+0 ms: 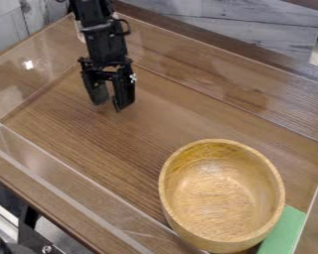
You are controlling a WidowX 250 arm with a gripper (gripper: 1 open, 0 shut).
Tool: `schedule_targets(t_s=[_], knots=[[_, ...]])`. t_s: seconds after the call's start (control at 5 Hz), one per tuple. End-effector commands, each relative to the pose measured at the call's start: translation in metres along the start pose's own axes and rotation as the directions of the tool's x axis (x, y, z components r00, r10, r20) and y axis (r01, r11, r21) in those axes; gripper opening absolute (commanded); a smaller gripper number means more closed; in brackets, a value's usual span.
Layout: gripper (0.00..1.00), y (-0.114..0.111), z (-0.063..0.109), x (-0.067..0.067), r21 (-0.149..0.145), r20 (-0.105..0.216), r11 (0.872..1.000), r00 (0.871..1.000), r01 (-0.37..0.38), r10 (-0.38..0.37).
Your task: Remove the green block from inside the brown bowl and put it on the table
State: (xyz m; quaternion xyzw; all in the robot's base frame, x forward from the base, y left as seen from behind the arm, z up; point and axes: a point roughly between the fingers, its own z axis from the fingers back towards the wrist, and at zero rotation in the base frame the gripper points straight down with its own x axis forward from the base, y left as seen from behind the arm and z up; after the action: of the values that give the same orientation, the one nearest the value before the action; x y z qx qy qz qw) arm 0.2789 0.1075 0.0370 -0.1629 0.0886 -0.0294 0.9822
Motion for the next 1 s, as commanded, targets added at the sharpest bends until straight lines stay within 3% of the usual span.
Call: schedule_targets(t_s=[0.0,0.8], knots=[[1.0,0.003,0.025,0.006,0.025,0.061,1.0,0.998,0.002,-0.003],[1.0,0.005,0.035,0.006,0.009,0.075,1.0,0.997,0.006,-0.007]])
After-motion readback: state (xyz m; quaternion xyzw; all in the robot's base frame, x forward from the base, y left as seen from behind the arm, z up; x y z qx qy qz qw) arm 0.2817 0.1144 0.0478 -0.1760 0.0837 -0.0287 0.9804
